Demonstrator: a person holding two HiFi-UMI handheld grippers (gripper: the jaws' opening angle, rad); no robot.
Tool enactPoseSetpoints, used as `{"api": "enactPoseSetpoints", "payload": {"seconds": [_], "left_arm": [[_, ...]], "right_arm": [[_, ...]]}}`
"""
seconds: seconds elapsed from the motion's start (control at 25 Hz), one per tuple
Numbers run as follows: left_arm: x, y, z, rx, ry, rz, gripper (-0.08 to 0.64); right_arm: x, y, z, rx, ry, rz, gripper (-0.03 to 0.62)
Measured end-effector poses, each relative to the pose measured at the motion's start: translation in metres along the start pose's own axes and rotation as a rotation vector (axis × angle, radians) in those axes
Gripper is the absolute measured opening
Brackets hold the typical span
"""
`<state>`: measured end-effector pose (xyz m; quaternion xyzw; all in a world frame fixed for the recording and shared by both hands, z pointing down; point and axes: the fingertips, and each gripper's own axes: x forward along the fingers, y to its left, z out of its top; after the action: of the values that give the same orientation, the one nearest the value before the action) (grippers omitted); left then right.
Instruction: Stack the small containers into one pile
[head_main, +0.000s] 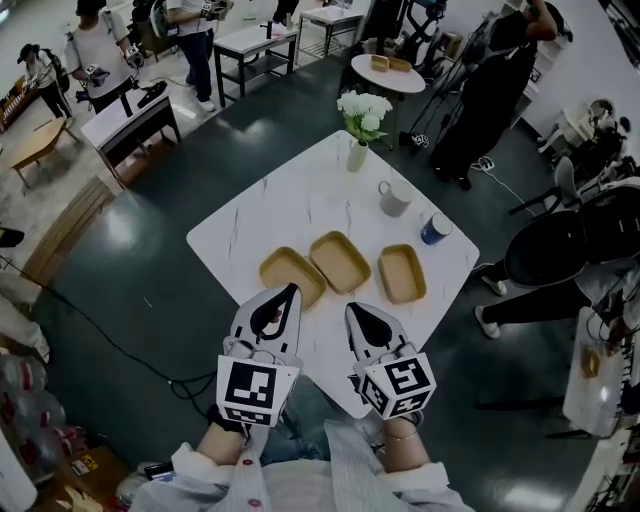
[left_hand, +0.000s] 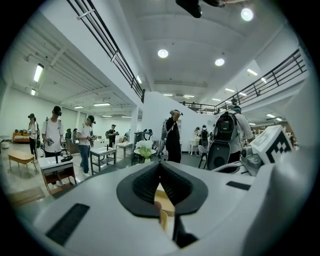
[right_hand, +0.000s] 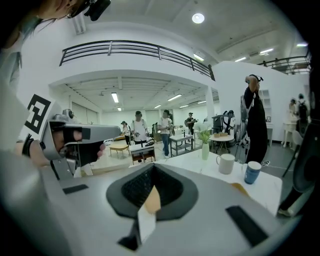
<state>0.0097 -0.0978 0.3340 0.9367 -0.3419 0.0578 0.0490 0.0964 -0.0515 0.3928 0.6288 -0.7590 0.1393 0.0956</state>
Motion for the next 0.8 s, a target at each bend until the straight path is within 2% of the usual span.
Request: {"api": "enactPoseSetpoints", "payload": {"seconds": [0.4,0.6,0.8], "left_arm": [[0.065,0.009,0.011,0.011,0.001,0.045,0.017],[0.081,0.013,0.002,-0.008,0.023,0.066,0.017],[0.091,0.014,-0.006,-0.008,0.051,0.054,0.017]], "right_arm": [[0.041,-0.050,0.022,-0.028,0.005,0.056,0.011],[0.055,-0.059,0.017,-0.029,0.027,0.087,0.011],[0.062,-0.065,0.008,-0.014,0.054,0.086,0.011]]}}
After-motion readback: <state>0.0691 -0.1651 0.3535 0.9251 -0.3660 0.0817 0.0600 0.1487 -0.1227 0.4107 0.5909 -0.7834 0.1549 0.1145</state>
